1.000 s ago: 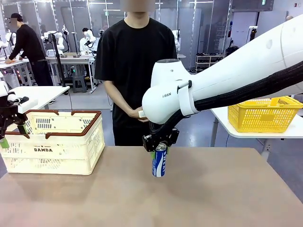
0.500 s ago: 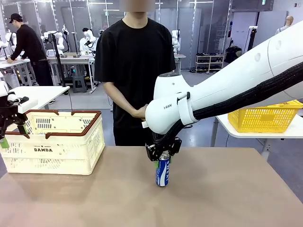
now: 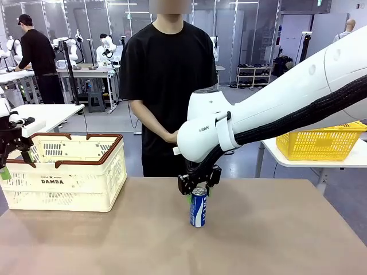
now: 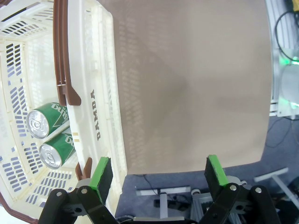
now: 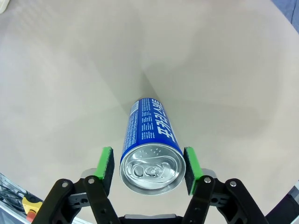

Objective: Place the drinks into the Shopping basket.
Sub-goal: Pick up one drink and place it into the Shopping basket.

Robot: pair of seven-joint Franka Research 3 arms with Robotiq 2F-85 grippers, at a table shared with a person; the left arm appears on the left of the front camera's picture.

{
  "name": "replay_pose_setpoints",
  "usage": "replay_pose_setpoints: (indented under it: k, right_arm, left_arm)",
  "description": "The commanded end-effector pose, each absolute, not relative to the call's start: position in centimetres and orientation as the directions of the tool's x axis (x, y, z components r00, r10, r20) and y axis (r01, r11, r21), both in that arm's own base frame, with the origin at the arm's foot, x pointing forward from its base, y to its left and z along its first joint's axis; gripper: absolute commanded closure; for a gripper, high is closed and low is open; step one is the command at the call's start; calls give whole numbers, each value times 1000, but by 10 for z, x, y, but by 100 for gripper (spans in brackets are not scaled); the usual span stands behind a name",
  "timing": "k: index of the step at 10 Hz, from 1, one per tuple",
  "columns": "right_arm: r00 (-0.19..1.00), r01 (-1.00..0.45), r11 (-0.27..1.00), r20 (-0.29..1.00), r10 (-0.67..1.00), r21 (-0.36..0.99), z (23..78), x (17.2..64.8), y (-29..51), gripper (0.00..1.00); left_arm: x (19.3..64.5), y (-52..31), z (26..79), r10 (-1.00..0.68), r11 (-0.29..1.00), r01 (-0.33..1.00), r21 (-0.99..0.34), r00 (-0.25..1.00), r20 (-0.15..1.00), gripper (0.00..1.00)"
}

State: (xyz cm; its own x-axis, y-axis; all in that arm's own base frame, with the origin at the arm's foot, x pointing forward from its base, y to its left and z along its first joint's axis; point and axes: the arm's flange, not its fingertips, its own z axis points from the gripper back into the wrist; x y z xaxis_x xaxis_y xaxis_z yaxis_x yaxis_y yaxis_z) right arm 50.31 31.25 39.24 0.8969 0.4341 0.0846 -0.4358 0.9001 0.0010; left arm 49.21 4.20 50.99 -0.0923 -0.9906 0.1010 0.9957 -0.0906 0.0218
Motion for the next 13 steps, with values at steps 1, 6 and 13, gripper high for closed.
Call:
replay_pose_setpoints:
  k: [1,6,13]
  right_arm:
    - [889,-449,893,97,447,3,392,504,310,6]
    - [858,-501,864,102,503,-46,417,491,303,0]
    - [838,-529,846,117,533,-64,522,449,216,0]
  left_arm:
    - [489,43,512,-991,-92,996,13,-93,95,0]
    - [489,43,512,-991,-92,996,13,-93,95,0]
    - [489,43,512,-991,-92,996,13,-93,95,0]
